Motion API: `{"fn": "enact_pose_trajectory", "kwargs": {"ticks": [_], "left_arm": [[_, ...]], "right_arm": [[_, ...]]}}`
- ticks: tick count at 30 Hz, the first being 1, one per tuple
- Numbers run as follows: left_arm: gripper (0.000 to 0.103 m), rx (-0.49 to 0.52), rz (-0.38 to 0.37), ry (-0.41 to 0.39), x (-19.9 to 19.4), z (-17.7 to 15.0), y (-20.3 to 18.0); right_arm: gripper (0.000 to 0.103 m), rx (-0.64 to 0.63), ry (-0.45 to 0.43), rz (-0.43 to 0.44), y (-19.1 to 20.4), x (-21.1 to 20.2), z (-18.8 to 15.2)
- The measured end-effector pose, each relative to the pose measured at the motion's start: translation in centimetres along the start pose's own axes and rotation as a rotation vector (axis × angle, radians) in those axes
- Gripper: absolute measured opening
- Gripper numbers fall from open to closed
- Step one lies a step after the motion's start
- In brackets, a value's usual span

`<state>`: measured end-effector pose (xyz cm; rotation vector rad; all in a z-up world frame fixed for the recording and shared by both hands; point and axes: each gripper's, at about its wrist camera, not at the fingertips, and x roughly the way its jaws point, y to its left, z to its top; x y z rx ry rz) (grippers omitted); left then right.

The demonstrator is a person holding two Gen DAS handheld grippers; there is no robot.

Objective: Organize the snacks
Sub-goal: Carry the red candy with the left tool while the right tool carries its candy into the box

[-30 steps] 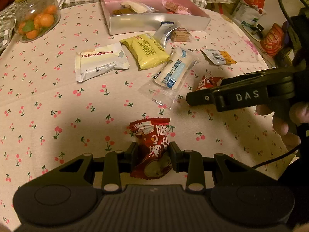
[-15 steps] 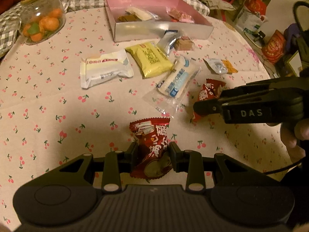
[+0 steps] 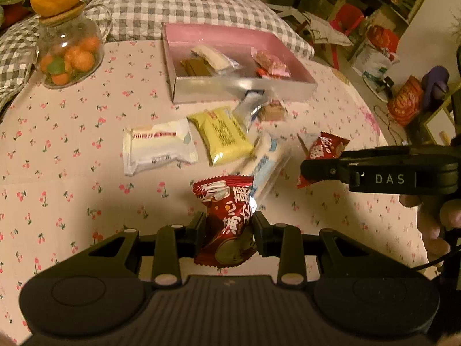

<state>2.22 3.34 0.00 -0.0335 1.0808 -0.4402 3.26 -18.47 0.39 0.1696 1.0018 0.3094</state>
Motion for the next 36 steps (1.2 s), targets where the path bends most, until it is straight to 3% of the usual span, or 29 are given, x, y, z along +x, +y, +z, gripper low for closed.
{"fn": "enact_pose_trajectory", "kwargs": {"ticks": [16,36], "left_arm": [[0.032,0.081,0.034,-0.072,1.3,7.0,-1.6],[0.032,0.013,0.001,-0.154,7.1,14.1,-0.3]], "right_arm": [[0.041,0.067,-0.045,-0.008,-2.5,0.3,4.4],[0.041,0.248,-0.143,-0.001,-7.6,4.2,12.3]]}}
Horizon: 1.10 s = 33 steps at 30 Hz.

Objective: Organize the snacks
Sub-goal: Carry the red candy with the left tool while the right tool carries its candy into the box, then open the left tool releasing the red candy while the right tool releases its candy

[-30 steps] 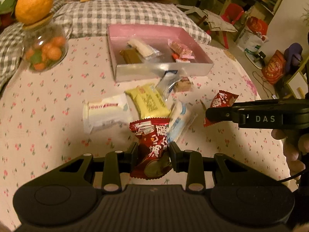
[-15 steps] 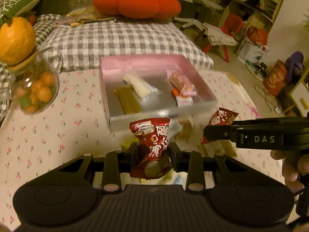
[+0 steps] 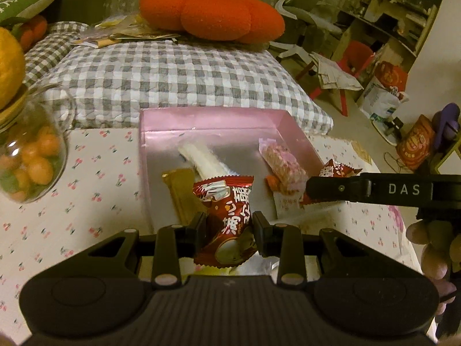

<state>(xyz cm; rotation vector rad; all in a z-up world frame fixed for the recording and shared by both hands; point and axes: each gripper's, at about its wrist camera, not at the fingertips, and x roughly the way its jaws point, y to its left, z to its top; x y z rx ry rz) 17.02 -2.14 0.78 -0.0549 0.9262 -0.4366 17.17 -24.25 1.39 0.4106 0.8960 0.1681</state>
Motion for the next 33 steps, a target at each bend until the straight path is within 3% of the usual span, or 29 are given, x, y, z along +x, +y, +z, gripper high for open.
{"fn": "enact_pose_trajectory", "kwargs": {"ticks": [11,33], "left_arm": [[0.032,-0.011,-0.022,0.002,3.7,1.2,0.4],[0.032,-0.033,0.024,0.053,7.1,1.6,2.2]], "right_arm": [[0.041,0.096,-0.004,-0.009,-2.6,3.7,2.1],[0.043,0.047,0.022,-0.021,-1.7,9.1,4.6]]}}
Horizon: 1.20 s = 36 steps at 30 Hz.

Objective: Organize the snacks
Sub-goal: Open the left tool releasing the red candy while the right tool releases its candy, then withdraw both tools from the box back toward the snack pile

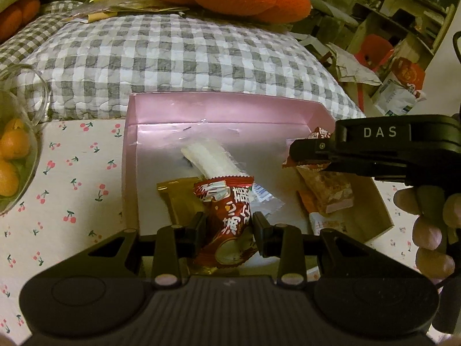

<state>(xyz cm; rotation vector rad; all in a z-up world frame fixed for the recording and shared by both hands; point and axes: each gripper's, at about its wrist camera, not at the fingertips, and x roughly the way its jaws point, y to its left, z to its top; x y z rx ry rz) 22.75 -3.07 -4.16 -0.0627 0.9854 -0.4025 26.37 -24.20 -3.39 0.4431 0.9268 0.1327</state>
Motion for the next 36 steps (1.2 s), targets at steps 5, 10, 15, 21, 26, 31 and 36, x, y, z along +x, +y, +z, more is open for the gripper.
{"fn": "enact_pose_trajectory", "kwargs": {"ticks": [5,10,15,21,26,31,36], "left_arm": [[0.032,0.016,0.002,-0.016,-0.1,0.0,0.1],[0.05,0.033,0.007,-0.034,-0.8,0.0,-0.1],[0.068,0.037,0.014,-0.046,-1.4,-0.2,-0.2],[0.079,0.035,0.017,-0.055,-2.4,-0.4,-0.5],[0.082,0.024,0.015,-0.053,-3.5,-0.7,-0.9],[0.086,0.043,0.027,-0.073,-5.0,-1.2,-1.4],[0.089,0.042,0.029,-0.08,-6.0,-1.8,-1.8]], "right_arm": [[0.043,-0.023,-0.006,-0.019,0.5,0.3,0.3],[0.045,-0.017,-0.018,-0.025,0.3,0.3,0.3],[0.078,0.015,-0.034,-0.02,0.0,-0.6,0.2],[0.081,-0.004,-0.036,-0.038,0.3,-2.0,-0.1],[0.082,0.017,-0.045,-0.044,0.1,-3.6,-0.8],[0.082,0.022,-0.056,-0.066,-0.3,-5.3,-1.6],[0.082,0.027,-0.058,-0.101,-1.1,-6.8,-2.6]]}}
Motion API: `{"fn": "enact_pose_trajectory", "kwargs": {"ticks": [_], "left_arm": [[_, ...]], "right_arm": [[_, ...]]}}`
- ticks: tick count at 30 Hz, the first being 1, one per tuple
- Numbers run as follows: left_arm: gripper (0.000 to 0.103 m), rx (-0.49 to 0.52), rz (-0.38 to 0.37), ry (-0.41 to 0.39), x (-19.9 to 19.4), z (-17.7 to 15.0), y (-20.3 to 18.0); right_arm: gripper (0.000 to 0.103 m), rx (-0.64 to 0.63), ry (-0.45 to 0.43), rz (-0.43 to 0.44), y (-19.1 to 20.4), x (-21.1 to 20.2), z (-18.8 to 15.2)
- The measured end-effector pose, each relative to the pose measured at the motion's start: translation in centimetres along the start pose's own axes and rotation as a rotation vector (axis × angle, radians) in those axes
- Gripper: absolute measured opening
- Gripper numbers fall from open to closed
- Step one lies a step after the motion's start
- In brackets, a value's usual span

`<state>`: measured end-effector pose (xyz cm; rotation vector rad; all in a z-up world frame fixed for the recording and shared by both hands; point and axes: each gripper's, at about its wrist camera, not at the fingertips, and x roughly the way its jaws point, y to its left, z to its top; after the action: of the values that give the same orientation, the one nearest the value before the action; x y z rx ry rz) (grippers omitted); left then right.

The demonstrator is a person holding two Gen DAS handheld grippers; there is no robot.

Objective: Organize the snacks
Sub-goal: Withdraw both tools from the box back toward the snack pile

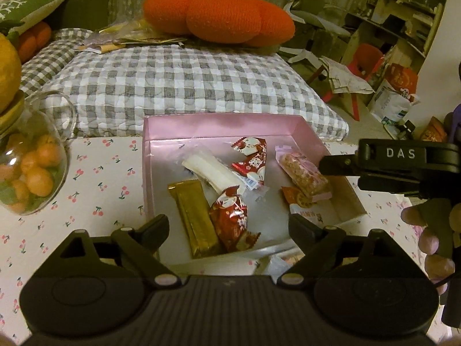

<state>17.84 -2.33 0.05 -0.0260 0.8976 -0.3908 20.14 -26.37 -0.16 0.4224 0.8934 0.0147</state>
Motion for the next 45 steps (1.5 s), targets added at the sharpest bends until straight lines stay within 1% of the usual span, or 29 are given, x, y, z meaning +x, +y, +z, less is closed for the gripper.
{"fn": "enact_pose_trajectory", "kwargs": {"ticks": [6,14,20,25,31,40,45], "left_arm": [[0.09,0.025,0.014,0.005,-1.4,-1.1,-0.6],[0.09,0.025,0.016,0.01,-3.1,-2.9,-0.6],[0.091,0.005,0.014,0.018,-4.0,-4.4,0.0],[0.091,0.007,0.027,0.03,-4.7,-5.6,0.5],[0.092,-0.007,0.017,0.034,-6.0,-7.0,1.3],[0.093,0.031,0.061,0.048,-7.1,-8.8,2.0],[0.093,0.04,0.05,0.033,-7.6,-10.2,2.4]], "right_arm": [[0.082,-0.003,-0.001,-0.027,-0.7,-1.8,-1.5],[0.082,-0.026,0.026,-0.023,-0.6,-3.4,-3.9],[0.082,-0.051,0.043,-0.016,-0.3,-4.5,-5.6],[0.083,-0.052,0.062,-0.001,-0.3,-5.3,-7.0],[0.083,-0.073,0.079,-0.004,-0.2,-6.2,-8.9],[0.083,-0.08,0.101,0.001,-0.8,-7.3,-11.6],[0.083,-0.098,0.103,-0.009,-1.4,-7.7,-13.0]]}}
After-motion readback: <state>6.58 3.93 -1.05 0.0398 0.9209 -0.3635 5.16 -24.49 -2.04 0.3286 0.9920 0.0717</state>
